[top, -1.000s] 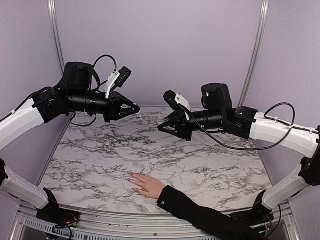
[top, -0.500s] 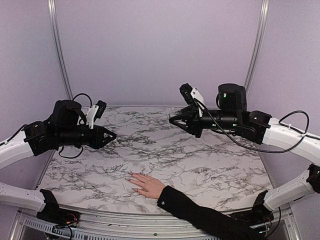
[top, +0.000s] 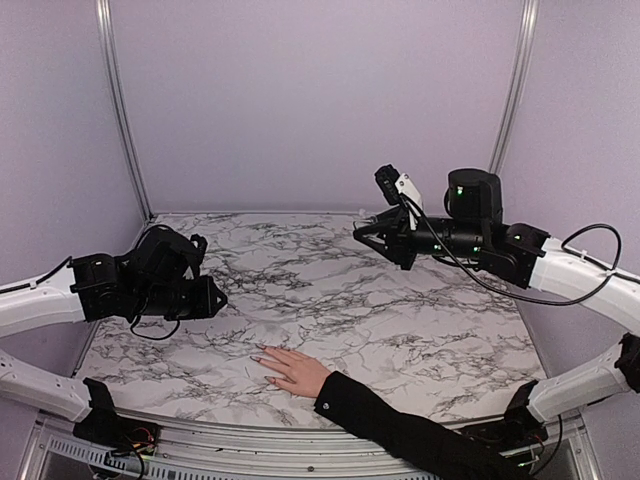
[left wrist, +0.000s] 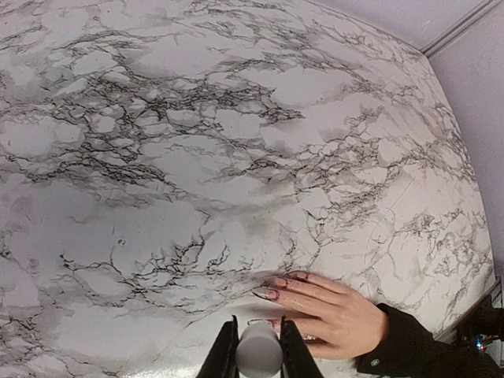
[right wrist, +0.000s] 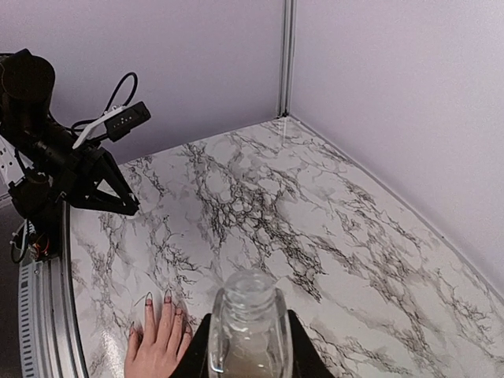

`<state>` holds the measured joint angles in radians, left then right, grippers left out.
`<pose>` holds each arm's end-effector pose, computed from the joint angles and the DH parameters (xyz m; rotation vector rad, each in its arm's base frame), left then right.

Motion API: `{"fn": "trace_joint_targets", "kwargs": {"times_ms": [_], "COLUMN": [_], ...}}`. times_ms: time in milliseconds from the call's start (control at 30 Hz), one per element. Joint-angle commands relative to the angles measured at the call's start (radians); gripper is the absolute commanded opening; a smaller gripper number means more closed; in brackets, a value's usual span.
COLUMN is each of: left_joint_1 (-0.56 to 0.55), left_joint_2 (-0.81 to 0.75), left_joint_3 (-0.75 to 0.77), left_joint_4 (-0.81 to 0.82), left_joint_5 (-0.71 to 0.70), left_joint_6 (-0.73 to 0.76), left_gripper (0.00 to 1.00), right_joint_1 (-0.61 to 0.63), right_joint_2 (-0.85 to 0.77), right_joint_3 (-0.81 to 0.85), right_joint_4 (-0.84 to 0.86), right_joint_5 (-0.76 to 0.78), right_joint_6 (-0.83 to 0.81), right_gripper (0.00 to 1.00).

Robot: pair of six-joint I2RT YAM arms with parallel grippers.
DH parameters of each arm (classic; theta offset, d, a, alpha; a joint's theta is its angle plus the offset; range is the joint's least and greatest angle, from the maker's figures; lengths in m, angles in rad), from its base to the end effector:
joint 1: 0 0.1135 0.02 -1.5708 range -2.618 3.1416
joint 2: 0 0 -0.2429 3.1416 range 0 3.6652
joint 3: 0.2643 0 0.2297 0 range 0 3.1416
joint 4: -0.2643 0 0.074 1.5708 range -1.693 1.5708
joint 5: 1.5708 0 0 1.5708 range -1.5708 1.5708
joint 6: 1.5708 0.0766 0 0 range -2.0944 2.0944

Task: Paint the nails
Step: Paint the nail polish on the nail.

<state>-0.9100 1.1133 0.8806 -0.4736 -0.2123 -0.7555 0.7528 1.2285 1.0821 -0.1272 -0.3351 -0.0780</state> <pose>0.1696 -0.1919 0.2421 0.0658 2.3391 -0.6301 0.2072 0.2286 0.3298 -0.9821 1.6276 0.7740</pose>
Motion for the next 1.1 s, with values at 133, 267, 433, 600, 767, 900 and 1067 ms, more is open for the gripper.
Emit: {"fn": "trace_joint_targets", "kwargs": {"times_ms": [133, 267, 433, 600, 767, 900, 1067], "left_joint_1": [0.001, -0.001, -0.025, -0.102, -0.12, -0.14, -0.148], "left_joint_2": [-0.054, -0.002, 0.065, 0.128, 0.214, 0.229, 0.208], "left_joint_3": [-0.007, 0.002, -0.015, -0.006, 0.014, 0.005, -0.043], "left_joint_4": [-0.012, 0.019, 0.02, 0.032, 0.062, 0.072, 0.115], "left_joint_5": [-0.097, -0.043, 0.04, -0.012, 0.006, -0.004, -0.028], "left_joint_6": [-0.088, -0.04, -0.061, -0.12, -0.108, -0.126, -0.141], "left_gripper": [0.0, 0.0, 0.0, 0.0, 0.0, 0.0, 0.0], "right_joint_1": [-0.005, -0.004, -0.005, -0.006, -0.006, -0.007, -0.007], "right_joint_2": [0.017, -0.002, -0.017, -0.032, -0.046, -0.04, -0.045], "right_joint_3": [0.033, 0.035, 0.016, 0.002, -0.014, -0.015, -0.027], "right_joint_4": [0.044, 0.046, 0.052, 0.072, 0.09, 0.09, 0.101], "right_joint_5": [0.056, 0.055, 0.04, 0.039, 0.033, 0.011, 0.008], "right_joint_6": [0.042, 0.02, -0.023, -0.025, -0.044, -0.052, -0.055], "right_gripper": [0.0, 0.0, 0.0, 0.0, 0.0, 0.0, 0.0]}}
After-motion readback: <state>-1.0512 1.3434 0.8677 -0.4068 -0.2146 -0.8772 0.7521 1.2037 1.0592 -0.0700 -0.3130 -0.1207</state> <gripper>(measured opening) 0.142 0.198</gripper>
